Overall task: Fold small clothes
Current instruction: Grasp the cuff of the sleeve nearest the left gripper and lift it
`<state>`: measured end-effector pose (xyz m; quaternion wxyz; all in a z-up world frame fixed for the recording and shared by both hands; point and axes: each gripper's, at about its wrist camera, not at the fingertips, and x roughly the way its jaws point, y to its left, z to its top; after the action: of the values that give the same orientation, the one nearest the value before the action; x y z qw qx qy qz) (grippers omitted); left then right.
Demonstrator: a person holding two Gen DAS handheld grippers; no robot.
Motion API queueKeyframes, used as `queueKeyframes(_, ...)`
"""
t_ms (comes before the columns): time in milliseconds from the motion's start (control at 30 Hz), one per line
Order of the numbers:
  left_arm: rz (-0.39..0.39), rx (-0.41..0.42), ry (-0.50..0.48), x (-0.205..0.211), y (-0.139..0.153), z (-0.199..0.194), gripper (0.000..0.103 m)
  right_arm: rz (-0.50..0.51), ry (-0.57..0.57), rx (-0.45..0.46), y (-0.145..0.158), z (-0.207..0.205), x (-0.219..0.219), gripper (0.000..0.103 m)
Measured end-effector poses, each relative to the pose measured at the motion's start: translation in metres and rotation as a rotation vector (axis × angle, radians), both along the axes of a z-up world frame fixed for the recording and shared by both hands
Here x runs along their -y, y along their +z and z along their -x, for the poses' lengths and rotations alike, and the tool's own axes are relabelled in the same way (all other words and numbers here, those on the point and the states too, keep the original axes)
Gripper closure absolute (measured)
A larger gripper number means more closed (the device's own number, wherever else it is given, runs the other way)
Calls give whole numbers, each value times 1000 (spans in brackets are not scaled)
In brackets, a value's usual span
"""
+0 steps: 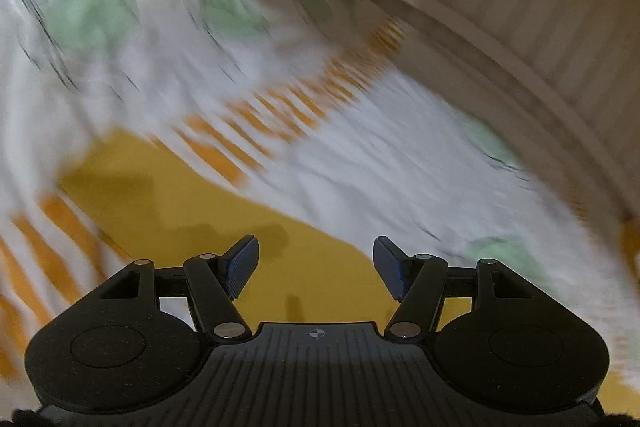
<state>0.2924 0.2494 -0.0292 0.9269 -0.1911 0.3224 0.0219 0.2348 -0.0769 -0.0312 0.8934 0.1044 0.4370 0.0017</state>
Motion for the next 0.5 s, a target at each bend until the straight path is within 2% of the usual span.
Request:
queueKeyframes(67, -34, 30, 40, -16, -3, 4, 41, 4, 26, 11, -2, -4, -8, 16)
queueKeyframes(133, -21, 34, 72, -36, -7, 5, 41, -6, 52, 16, -5, -7, -14, 16)
queueKeyframes(233, 11, -6, 110, -59, -18, 5, 41, -35, 72, 24, -9, -10, -20, 10)
queueKeyframes(300, 24, -28, 127, -73, -26, 3, 41, -58, 82, 40, -12, -10, -21, 0)
queueKeyframes(500, 54, -65, 220, -105, -42, 2, 39, -70, 64, 37, -24, -15, -20, 0)
